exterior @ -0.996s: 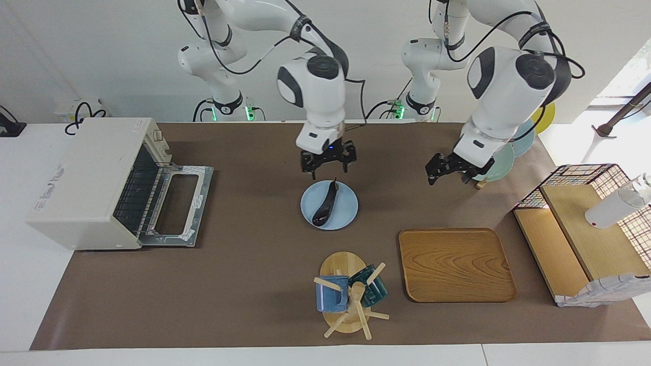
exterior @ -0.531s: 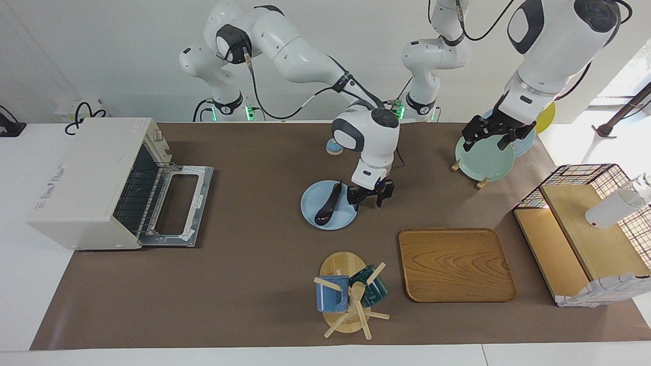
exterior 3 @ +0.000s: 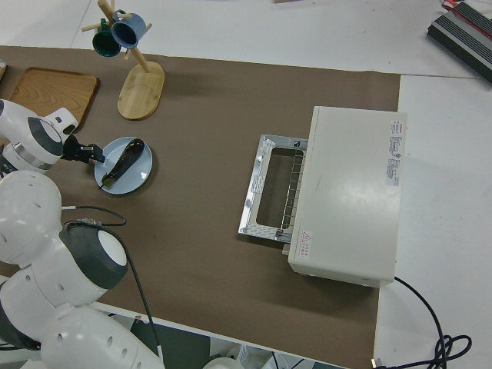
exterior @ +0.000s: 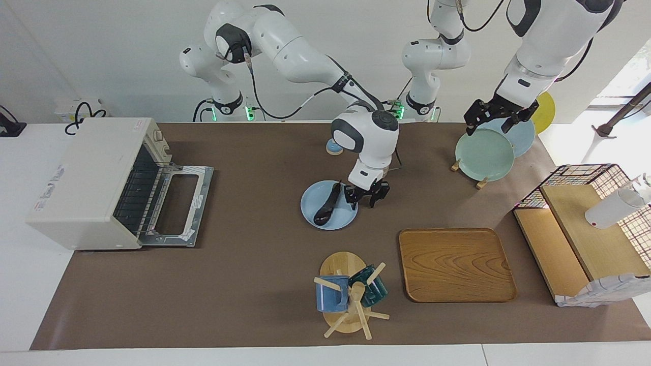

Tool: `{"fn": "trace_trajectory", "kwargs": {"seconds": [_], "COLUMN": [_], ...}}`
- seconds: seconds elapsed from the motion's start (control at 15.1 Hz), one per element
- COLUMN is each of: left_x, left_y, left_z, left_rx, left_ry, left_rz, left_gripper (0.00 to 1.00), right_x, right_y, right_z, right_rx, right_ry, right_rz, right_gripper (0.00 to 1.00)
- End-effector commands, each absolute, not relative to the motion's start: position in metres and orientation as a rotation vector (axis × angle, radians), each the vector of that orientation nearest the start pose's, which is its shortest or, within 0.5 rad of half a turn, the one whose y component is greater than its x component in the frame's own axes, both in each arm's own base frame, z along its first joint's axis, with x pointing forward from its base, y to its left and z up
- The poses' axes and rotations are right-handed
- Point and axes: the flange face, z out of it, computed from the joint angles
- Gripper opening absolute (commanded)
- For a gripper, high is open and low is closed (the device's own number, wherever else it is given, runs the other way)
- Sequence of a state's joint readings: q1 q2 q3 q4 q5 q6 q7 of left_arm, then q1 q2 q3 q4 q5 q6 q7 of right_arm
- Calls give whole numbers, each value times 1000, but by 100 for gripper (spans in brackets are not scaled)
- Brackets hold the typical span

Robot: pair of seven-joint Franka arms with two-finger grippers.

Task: Put eggplant into oven
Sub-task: 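Carry the eggplant with the right gripper toward the open oven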

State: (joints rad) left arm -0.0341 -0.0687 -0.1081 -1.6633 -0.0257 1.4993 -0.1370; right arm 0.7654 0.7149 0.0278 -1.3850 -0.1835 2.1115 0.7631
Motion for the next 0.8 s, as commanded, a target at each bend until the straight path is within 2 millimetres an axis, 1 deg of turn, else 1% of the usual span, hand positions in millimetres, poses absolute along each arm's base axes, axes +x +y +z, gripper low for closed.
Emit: {"fn": "trace_trajectory", "kwargs": {"seconds": [0.0,0.13,0.2,0.27,0.33,0.4,0.46,0.53,0.6,0.66,0.73], "left_x": [514,521,525,532,536,538,537,535,532,530,530], "left_y": [-79,-80,-78,-70,-73,-70,-66,-63,-63,-64,-64], "left_z": [611,619,622,622,629,627,622,616,614,609,609], "left_rx": [-3134,-3143,-3147,-3145,-3148,-3149,-3146,-3145,-3143,-3142,-3141], "left_ry": [18,18,16,21,69,65,72,81,81,84,86], "left_rz": [75,21,9,-6,-54,-64,-48,-24,-5,17,27], "left_gripper": [100,100,100,100,100,100,100,100,100,100,100], "right_x": [519,526,533,538,538,541,548,552,552,553,551], "right_y": [503,497,488,481,475,463,442,412,395,371,348], "right_z": [306,315,322,335,352,374,382,384,391,395,400], "right_rx": [-3267,-3284,-3305,-3324,-3342,-3355,-3387,-3430,-3442,-3450,-3457], "right_ry": [-140,-132,-151,-201,-234,-245,-220,-167,-138,-100,-62], "right_rz": [-154,-138,-111,-84,-58,-63,-42,30,59,91,113], "right_gripper": [0,0,0,0,0,0,0,0,0,0,0]}}
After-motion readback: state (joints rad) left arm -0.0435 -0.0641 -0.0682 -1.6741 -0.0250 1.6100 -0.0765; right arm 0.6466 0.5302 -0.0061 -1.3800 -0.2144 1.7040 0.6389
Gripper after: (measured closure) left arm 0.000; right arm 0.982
